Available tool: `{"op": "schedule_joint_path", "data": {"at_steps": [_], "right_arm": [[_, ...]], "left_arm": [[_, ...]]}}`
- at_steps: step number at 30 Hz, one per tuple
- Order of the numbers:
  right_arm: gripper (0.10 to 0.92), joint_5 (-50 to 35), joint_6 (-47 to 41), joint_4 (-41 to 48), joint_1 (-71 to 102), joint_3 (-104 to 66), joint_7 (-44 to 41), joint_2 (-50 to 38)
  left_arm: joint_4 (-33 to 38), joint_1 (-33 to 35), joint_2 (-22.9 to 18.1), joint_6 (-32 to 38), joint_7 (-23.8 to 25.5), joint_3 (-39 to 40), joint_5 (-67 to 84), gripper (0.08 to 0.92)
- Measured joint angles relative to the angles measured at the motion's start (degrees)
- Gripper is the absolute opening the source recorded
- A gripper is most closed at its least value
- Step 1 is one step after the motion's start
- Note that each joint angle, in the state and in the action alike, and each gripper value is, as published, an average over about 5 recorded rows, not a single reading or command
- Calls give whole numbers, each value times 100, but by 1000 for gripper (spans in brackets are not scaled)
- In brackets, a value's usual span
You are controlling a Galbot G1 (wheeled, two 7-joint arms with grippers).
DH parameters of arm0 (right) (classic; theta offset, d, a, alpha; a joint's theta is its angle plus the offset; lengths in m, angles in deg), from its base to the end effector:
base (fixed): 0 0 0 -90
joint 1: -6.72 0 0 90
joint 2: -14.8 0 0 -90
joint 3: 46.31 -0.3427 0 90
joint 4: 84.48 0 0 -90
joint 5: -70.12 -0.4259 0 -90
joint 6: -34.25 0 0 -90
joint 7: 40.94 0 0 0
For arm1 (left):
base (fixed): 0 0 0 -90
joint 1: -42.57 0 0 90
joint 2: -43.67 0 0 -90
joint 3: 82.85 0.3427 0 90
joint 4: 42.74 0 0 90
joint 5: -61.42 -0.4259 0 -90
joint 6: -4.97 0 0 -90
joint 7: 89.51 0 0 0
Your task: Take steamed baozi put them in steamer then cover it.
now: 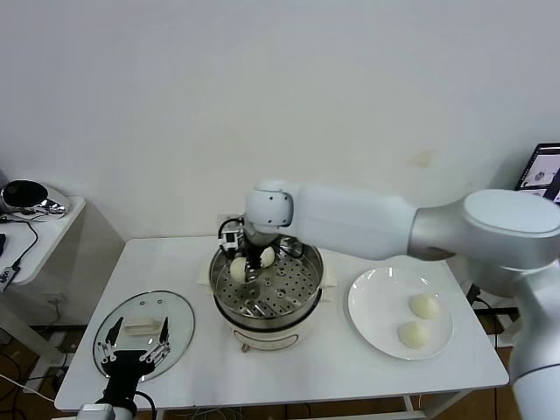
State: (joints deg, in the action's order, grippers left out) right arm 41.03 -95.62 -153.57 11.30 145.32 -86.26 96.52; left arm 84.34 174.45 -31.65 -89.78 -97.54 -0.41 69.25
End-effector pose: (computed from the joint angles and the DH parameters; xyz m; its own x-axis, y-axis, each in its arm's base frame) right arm 0.5375 0.3144 -0.1235 -0.2050 -0.2701 0.9408 -0.9468 -0.1888 -0.2605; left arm 0.2029 0.0650 -0.2783 -0.9860 -0.0994 0.1341 -0.0771 0.9838 0.1620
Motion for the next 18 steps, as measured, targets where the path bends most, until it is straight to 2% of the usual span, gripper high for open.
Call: {"op": "schedule_joint_path", "data": {"at_steps": [4, 10, 18], "right_arm": [[659, 27, -37, 107, 86, -21, 15, 100], [804, 71, -13, 56, -44, -62, -134, 36], [823, 366, 374, -485, -846, 58, -829, -775]], "left_arm": [[0, -1, 6, 2, 0, 0, 4, 823], [0, -14, 31, 4, 0, -1, 23, 823], [-7, -54, 100, 3, 4, 5, 60, 823]]}}
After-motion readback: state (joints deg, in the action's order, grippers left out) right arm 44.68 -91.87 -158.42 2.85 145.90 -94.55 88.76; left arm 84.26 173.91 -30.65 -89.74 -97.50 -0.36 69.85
